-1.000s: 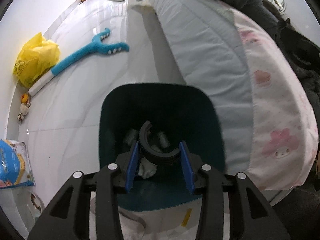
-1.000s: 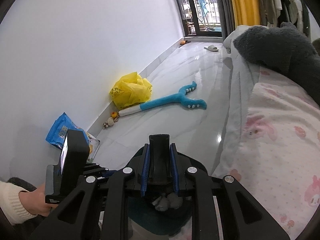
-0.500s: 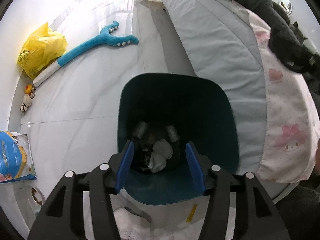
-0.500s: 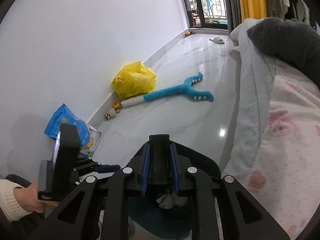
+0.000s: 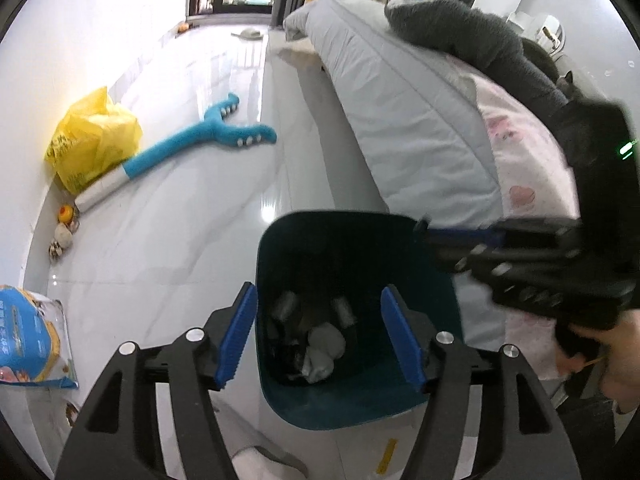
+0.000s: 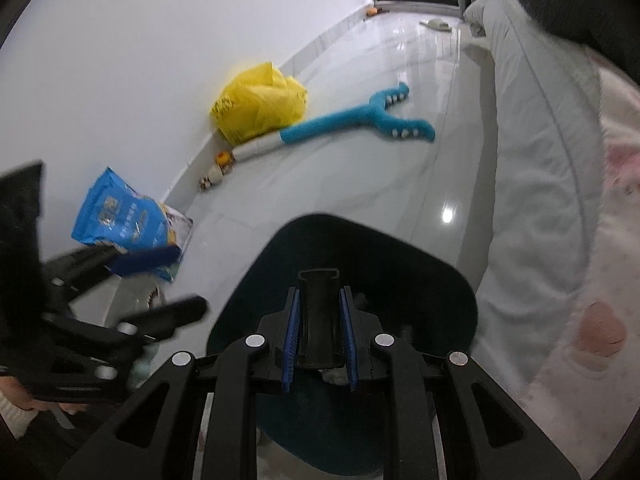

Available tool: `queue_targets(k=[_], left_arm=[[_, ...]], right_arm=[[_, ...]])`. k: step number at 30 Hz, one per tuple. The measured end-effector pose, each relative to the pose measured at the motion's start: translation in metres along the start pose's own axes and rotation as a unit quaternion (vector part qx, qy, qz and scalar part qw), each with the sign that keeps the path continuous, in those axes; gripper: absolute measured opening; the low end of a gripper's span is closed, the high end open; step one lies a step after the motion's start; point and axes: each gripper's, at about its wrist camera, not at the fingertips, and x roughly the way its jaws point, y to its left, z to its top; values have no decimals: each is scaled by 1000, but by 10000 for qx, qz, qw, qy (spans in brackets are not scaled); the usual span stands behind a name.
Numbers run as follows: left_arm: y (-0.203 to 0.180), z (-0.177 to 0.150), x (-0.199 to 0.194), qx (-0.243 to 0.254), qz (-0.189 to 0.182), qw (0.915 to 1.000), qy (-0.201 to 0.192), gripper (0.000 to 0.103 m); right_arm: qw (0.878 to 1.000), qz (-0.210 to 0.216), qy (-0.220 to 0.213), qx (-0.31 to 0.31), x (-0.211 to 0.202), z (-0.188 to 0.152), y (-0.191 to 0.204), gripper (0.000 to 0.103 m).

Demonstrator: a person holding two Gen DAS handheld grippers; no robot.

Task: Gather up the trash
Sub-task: 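Open the left tool to drop its clip while the right drops its clip into the bin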

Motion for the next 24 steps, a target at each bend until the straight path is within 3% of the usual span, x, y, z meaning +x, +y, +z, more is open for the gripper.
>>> queue_targets(k=[10,15,19,24], left_arm=[[-4,15,-27,25,-36,9985,-538,75],[-12,24,-44,135,-15,9959,-890,79],[-20,32,-56,157,-58,9939,-1086,82],[-38,42,-73,295,-114,9908,-1316,85]], right_arm=[[9972,-145,727,-71,37,-16,1,21],[9962,-206,846,-50,36,-21,-1,22],[9962,-218,838,-117,25,-23,2,49],[9973,-426,564,-211,-5,-28,3,49]])
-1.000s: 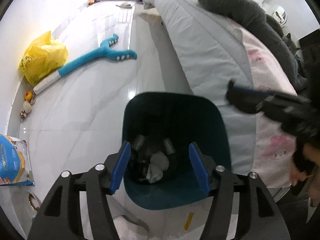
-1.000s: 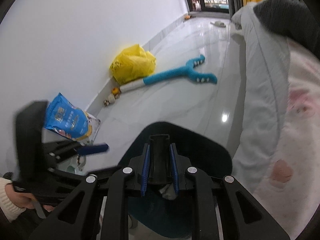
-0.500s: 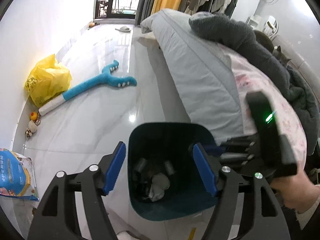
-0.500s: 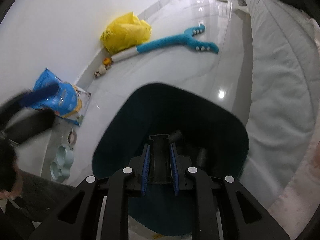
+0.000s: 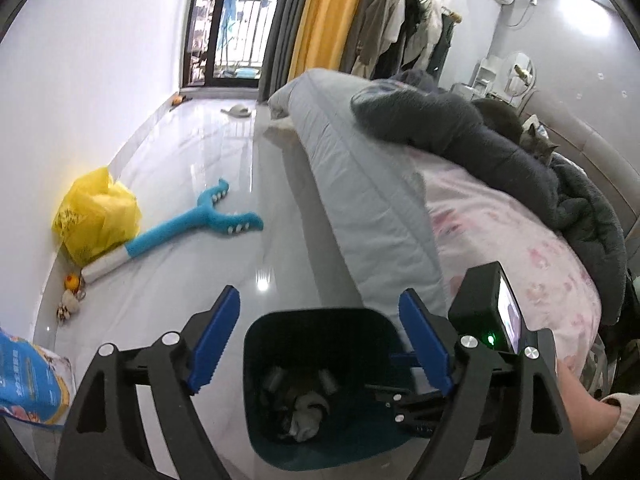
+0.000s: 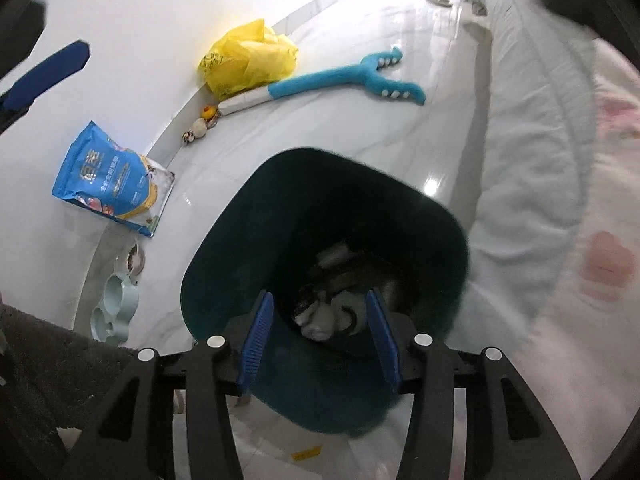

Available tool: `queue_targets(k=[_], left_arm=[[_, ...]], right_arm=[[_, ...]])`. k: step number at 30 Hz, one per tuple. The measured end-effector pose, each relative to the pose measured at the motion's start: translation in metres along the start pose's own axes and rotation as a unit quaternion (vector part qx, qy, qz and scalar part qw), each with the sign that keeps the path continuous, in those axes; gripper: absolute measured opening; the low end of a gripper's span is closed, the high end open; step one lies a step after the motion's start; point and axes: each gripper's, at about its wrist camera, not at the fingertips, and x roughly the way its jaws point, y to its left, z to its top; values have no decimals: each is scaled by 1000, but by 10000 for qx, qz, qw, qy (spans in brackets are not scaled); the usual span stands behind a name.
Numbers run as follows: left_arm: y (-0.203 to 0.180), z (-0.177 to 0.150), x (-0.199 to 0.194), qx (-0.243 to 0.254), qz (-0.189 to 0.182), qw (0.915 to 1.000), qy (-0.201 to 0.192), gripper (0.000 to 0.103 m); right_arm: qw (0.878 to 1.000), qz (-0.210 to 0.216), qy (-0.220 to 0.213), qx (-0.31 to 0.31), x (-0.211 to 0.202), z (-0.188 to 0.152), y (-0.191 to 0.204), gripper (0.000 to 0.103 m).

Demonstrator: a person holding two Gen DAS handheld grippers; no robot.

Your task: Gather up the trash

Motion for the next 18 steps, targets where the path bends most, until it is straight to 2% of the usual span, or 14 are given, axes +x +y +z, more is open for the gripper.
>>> queue_targets(k=[3,10,12,13,15,18], left_arm=[[-13,7,-11,168,-6,9997,-181,92],[-47,14,-32,654,58,9962,-567,94],[-63,16,-44,775,-41,9937,-812,94],[-67,15,-48,748,-65,9933,-884,95],[-77,11,-55,687,-148,9932,-932,99],[-99,2,-63,871,47,9916,-955,100]], right_arm=[[9995,-75,-296,-4,-26,-2,-3,49],[9915,-329,-1191,414,-107,-29,-20,50],[9877,-424,-1407,535,-130,-39,-25,55],[9856,-495,-1514,570,-141,-43,-28,61],[9789,-714,-1798,654,-171,-55,-36,65],[9678,-1032,-2167,756,-214,-73,-45,81]])
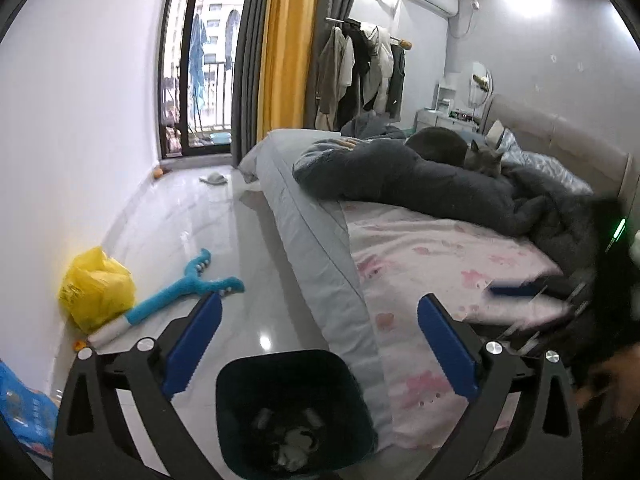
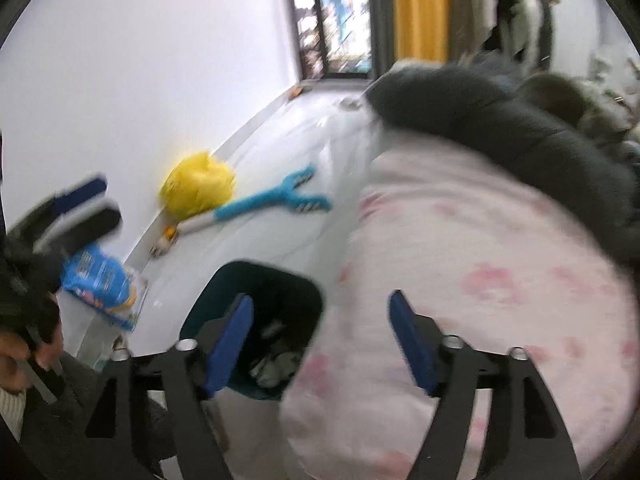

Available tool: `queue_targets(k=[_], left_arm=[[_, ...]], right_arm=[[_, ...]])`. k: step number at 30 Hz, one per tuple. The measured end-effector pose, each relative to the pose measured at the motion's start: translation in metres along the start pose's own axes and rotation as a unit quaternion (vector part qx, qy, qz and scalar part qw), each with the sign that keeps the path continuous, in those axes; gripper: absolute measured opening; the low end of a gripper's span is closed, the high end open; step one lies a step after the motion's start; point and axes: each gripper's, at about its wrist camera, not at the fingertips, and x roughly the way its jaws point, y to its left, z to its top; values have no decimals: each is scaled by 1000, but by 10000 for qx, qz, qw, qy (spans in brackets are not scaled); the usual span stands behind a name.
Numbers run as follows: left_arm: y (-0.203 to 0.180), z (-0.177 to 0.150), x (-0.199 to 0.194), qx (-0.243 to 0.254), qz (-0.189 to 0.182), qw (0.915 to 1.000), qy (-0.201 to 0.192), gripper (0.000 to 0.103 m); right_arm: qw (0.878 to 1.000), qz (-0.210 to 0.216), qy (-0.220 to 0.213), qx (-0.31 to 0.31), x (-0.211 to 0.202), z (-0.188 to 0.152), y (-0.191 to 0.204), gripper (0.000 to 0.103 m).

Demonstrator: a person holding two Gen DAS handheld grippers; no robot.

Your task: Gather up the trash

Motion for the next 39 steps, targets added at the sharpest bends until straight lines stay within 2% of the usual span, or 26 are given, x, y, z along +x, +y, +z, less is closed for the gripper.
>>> queue_targets(k=[2,4,7,9,18,23,39], left_arm=[[-12,-1,-5,73,158,9998,-38,100],[-20,-2,-9,-4,245,9997,20,100],[-33,-4,-15,-3,460,9989,119,100],[-38,-8,-21,-1,563,9983,149,100],[-60,-24,-45,-150,501,9985,180,100],[-64,-34,-49,-273,445,9983,263,100],[-61,-40,-50,-322,547,9976,259,100]], right_arm=[[9994,-208,-285,8,-31,-2,-11,90],[9984,-328,-451,15,-55,-7,-20,91],[9969,-449,-639,85,-83,-19,-29,99],[9958,-528,-737,146,-103,-30,-39,100],[9888,-828,-1211,292,-163,-80,-72,100],[9869,-614,-1374,576,-171,-90,-87,100],[9885,-484,-1334,527,-174,-94,-84,100]])
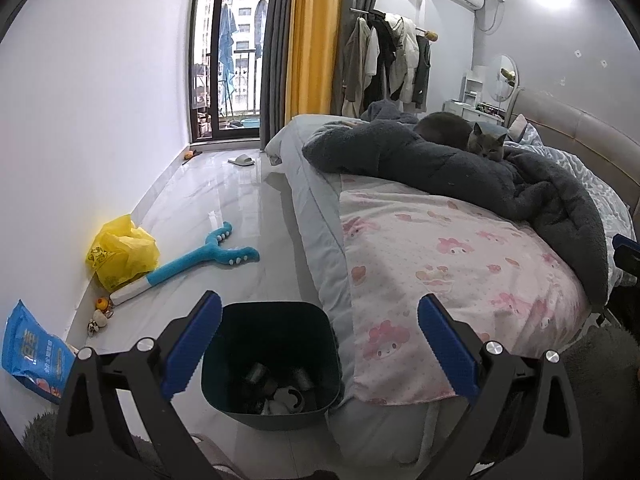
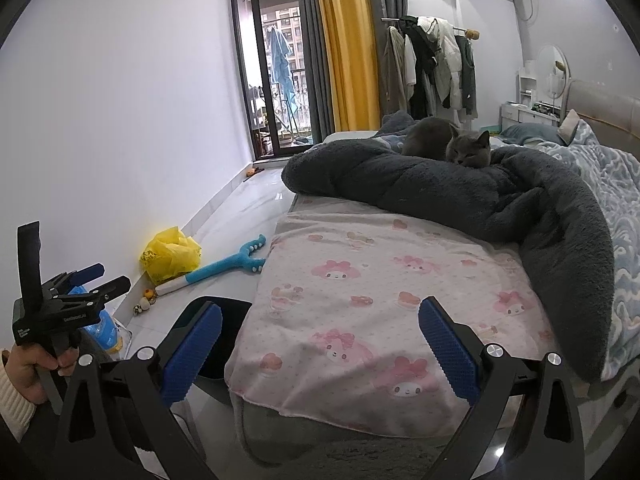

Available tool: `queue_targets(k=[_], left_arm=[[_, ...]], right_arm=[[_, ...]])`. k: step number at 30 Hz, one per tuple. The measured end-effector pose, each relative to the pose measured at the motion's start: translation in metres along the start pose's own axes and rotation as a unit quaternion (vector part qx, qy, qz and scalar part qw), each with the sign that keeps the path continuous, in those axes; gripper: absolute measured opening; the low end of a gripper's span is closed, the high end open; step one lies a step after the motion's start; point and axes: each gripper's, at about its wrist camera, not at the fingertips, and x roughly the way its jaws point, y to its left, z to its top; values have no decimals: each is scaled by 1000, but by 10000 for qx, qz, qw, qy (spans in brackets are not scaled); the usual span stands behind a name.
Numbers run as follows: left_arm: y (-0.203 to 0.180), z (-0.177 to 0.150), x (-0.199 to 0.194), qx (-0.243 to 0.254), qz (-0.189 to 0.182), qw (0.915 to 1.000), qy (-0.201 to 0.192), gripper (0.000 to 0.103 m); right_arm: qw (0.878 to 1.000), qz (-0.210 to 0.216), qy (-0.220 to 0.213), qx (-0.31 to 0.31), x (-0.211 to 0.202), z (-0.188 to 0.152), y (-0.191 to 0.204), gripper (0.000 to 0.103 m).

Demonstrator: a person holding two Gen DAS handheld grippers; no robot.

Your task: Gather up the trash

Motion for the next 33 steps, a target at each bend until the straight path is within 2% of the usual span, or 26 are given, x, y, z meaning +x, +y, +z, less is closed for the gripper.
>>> queue_targets(k=[33], left_arm=[[-4,-2,2,114,-28,9999,30,100]], right_arm=[[9997,58,73,-217,6,6,-1,100]])
